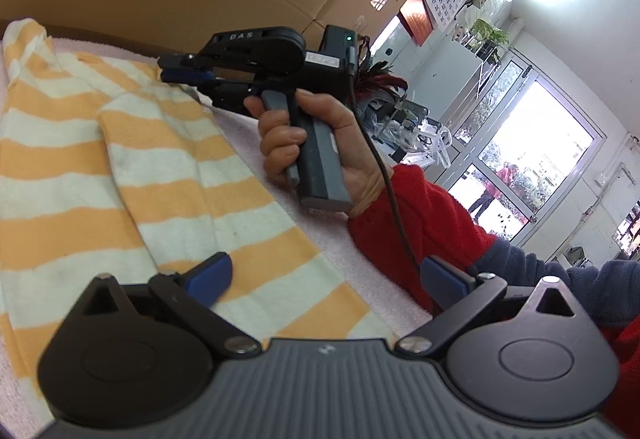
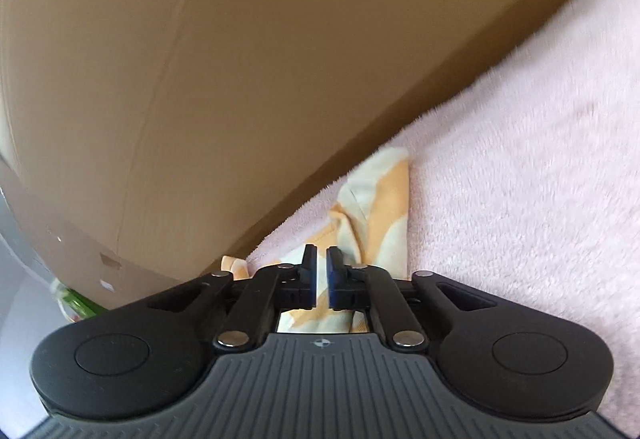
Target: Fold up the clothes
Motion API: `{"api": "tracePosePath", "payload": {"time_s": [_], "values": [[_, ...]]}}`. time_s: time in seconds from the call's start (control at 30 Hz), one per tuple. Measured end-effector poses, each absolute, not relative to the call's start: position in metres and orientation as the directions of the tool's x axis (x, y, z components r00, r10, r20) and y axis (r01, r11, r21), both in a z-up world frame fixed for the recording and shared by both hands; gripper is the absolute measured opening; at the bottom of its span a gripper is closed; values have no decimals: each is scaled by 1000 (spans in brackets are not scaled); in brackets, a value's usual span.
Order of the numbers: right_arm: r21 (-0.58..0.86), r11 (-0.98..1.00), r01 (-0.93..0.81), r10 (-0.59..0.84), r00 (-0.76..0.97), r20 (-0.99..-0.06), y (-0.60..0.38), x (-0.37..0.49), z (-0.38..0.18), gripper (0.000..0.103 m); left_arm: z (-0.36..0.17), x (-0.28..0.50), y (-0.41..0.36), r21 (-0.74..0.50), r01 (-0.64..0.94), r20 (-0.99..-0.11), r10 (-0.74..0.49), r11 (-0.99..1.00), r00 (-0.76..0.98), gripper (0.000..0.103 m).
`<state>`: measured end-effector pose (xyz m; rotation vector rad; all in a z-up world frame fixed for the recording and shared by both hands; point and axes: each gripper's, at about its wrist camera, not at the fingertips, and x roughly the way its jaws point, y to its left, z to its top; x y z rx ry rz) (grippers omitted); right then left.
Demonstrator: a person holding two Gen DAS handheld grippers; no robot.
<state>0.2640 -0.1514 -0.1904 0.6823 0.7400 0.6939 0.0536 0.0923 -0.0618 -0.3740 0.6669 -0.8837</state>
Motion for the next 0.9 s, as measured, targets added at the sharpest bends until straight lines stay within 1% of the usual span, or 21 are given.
{"api": "tracePosePath", "payload": {"time_s": [0.07,0.17,0.2,0.27,0.3,0.33,0.37,0.4,0.43,0.5,0.53,0.57,0.6,0.67,0.7,0.77,0.8,0.83,0.9], "values": [[722,582,-375,781,506,-366,-140,249,-179,17,-62,54,93,-559,585,-376,-809,587,453,101],[721,520,-458,851,353,-390,-117,217,-177,20,-62,55,93,-562,586,-373,-811,584,450,101],[704,515,-490,857,316,-407,-110,203,-178,24,-62,55,93,-562,586,-373,-811,583,450,101],[656,569,-497,822,376,-428,-103,203,-180,23,-63,55,92,-561,587,-374,-811,584,450,102],[630,599,-494,800,414,-435,-101,205,-181,18,-63,55,92,-560,587,-374,-810,585,451,102],[605,628,-489,776,452,-440,-98,208,-182,6,-63,55,92,-558,587,-375,-809,587,452,102],[603,659,-450,746,493,-447,-97,225,-189,0,-63,55,92,-557,587,-376,-808,588,454,102],[632,665,-397,731,522,-440,-102,256,-197,0,-63,54,92,-556,586,-376,-807,590,455,102],[665,652,-365,733,530,-427,-129,271,-200,0,-63,54,92,-556,585,-376,-807,590,456,102],[712,622,-327,743,533,-405,-185,279,-197,0,-64,54,92,-558,584,-374,-807,589,457,102],[714,616,-332,746,537,-394,-192,273,-191,2,-64,54,93,-560,583,-372,-807,589,458,102],[712,613,-343,748,542,-382,-196,264,-183,16,-65,54,95,-563,581,-368,-808,587,459,102],[714,595,-369,764,538,-358,-201,252,-173,19,-66,54,97,-567,580,-365,-809,586,461,102],[742,512,-433,834,458,-309,-199,227,-161,20,-67,54,99,-573,578,-359,-811,582,461,102],[745,490,-453,855,417,-309,-189,217,-160,24,-67,54,100,-576,577,-356,-813,580,461,102],[700,549,-457,828,415,-378,-179,193,-162,38,-66,54,100,-572,577,-359,-811,583,463,102],[668,607,-432,788,439,-432,-180,183,-164,38,-65,53,99,-564,578,-367,-806,590,465,102],[651,643,-404,757,464,-460,-184,176,-169,30,-64,51,98,-552,580,-377,-799,600,469,102],[674,640,-369,748,499,-437,-201,161,-169,29,-58,41,92,-502,586,-405,-772,636,490,100]]}}
